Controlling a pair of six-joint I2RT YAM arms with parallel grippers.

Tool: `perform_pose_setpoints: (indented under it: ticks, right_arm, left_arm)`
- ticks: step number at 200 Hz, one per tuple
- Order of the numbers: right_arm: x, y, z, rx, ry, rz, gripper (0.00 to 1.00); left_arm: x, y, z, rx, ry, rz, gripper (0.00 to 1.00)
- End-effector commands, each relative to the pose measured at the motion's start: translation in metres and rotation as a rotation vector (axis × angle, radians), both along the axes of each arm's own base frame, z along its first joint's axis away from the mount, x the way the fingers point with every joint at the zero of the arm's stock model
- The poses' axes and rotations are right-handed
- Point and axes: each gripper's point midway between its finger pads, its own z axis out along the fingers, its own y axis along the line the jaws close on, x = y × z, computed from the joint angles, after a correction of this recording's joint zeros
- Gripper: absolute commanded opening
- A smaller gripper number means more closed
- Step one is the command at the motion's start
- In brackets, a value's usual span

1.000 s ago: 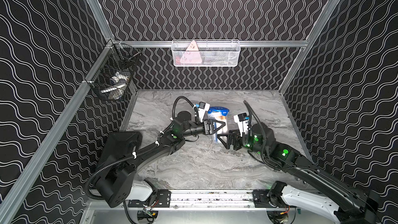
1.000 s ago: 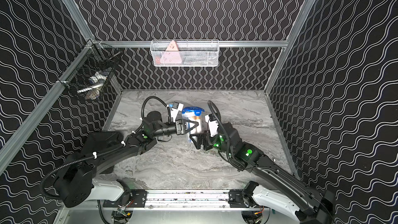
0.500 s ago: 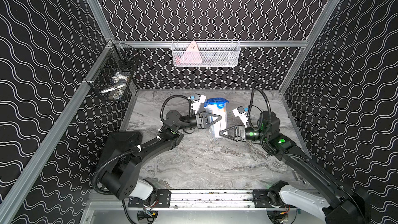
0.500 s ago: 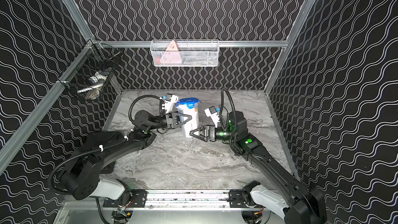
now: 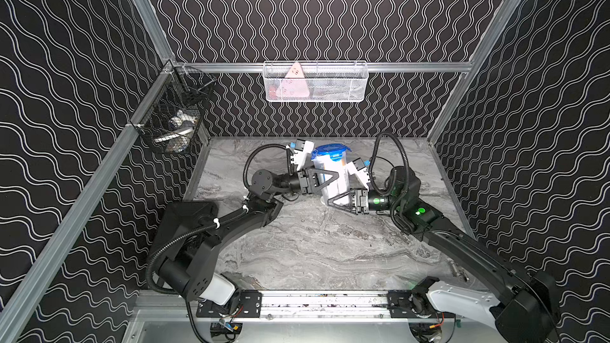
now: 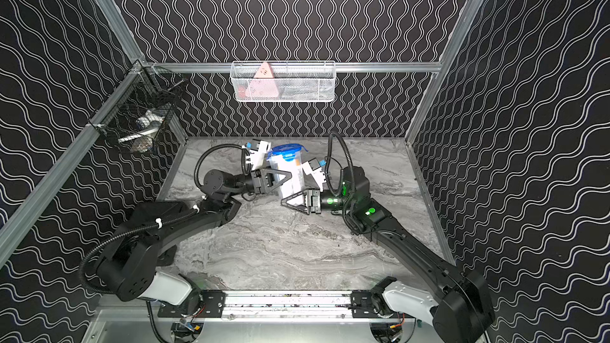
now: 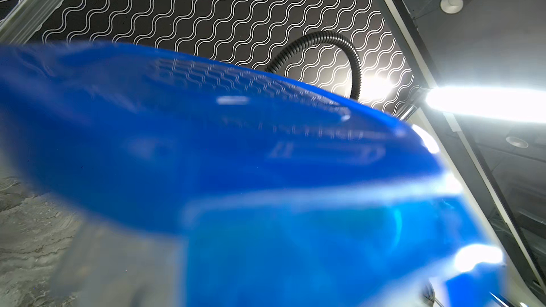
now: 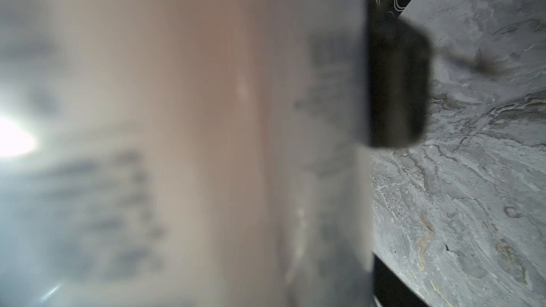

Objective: Take out toiletry kits
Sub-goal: Adjust the container.

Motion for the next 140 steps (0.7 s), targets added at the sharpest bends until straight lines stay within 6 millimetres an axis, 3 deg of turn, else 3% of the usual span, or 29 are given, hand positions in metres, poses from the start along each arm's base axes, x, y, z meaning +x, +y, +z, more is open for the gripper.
perform_pose_setpoints:
  ticks: [1, 88, 121, 140]
  right_arm:
    - [0.008, -0.001, 0.003, 0.004, -0.053, -0.046, 0.83]
    - [0.01, -0.004, 0.014, 0.02, -0.095, -0.075, 0.78]
    - [0.008, -0.006, 0.017, 0.022, -0.107, -0.078, 0.85]
    - [0.008, -0.004, 0.016, 0.027, -0.102, -0.066, 0.79]
  left_arm:
    - [-0.009, 0.007, 0.022, -0.084, -0.059, -0.008, 0.64]
    - [-0.012, 0.008, 0.021, -0.1, -0.047, -0.037, 0.64]
    - [-0.01, 0.007, 0.019, -0.116, -0.035, -0.051, 0.63]
    - [-0.009, 0.007, 0.018, -0.115, -0.034, -0.043, 0.63]
